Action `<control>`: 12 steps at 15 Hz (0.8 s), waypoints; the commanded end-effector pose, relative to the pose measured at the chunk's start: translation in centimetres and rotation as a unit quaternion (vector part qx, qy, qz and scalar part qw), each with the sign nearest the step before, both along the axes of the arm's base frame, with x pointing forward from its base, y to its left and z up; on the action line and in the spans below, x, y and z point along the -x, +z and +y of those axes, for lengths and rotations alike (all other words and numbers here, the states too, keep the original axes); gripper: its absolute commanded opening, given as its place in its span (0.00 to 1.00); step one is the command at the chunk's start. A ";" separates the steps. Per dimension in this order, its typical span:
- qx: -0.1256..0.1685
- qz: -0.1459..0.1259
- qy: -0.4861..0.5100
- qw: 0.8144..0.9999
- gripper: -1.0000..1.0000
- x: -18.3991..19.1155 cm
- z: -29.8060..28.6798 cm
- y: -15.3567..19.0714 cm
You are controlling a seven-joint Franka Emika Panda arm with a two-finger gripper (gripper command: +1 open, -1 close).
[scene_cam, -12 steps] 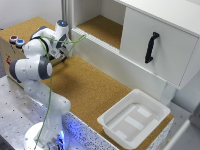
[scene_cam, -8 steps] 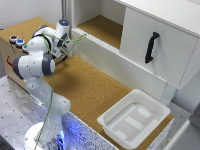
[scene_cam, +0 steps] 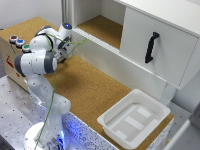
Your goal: Open the drawer
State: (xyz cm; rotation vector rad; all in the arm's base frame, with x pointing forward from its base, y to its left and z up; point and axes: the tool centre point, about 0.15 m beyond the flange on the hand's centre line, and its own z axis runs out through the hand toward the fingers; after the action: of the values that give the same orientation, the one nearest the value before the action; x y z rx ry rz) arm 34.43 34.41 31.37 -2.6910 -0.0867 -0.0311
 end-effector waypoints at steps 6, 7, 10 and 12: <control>-0.085 -0.018 0.037 0.996 0.00 -0.1 2.1 -1.3; -0.088 -0.013 0.039 0.995 0.00 -0.1 2.2 -1.5; -0.088 -0.009 0.035 0.995 0.00 -0.1 2.1 -1.7; -0.085 -0.011 0.026 0.996 0.00 -0.2 1.7 -1.6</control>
State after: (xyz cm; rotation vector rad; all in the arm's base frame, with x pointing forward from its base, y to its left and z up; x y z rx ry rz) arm 34.15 35.99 30.69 -2.5939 -0.1599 -0.0252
